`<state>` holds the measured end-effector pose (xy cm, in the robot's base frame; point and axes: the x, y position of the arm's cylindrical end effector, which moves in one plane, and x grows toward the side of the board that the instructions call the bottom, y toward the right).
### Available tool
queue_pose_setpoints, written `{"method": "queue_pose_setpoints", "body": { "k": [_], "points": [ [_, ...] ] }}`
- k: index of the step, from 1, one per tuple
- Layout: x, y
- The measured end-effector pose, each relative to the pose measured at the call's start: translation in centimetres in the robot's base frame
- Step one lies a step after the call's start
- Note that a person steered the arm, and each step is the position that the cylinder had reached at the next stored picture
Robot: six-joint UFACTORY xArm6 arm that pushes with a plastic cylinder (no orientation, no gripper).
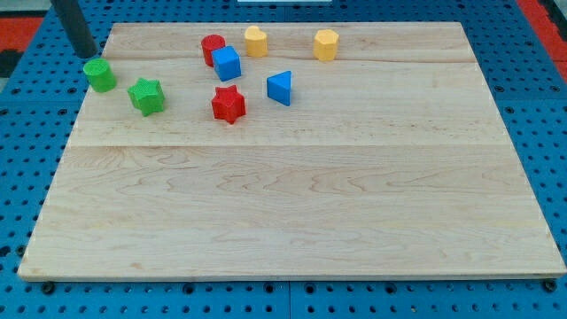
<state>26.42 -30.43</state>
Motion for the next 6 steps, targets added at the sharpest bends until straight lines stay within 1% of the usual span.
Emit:
{"method": "queue_pose_setpoints", "body": {
  "k": [1,2,3,4,5,6],
  "points": [
    [4.2,0.0],
    [5.4,2.2],
    [4.8,6.5],
    [3.8,8.9],
    [5.6,9.3],
    [9.0,10.6]
  ]
}}
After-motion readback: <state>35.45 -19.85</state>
